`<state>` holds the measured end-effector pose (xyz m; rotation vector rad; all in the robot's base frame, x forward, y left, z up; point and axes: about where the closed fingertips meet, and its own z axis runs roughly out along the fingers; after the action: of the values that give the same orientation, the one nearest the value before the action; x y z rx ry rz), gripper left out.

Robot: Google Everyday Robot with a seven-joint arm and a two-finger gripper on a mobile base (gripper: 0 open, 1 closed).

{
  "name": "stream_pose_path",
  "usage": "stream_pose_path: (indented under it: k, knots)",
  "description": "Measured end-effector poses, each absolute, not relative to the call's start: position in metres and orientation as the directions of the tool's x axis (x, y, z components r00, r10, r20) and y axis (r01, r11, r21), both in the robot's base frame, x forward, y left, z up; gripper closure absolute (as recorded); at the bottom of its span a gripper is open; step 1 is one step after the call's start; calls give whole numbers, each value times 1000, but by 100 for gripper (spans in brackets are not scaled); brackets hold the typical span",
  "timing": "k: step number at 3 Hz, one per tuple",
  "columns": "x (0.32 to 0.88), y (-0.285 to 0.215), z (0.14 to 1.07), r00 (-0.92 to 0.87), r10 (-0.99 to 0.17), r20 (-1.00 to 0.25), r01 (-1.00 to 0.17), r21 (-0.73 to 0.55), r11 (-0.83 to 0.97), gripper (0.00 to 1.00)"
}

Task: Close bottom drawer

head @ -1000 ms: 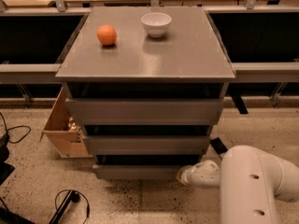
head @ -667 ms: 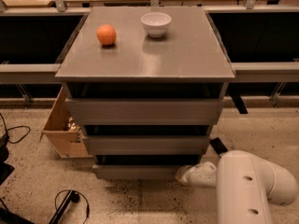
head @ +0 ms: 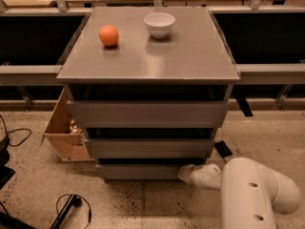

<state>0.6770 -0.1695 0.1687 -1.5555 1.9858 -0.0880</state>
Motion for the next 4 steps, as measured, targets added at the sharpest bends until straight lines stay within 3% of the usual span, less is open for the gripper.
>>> stream_pose_path:
  k: [2,4]
  knots:
    - [669,-172,173,-113,-908,-403,-869,-403,287,100]
    - [606,-217,258,-97,-953,-287,-905,-373,204,100]
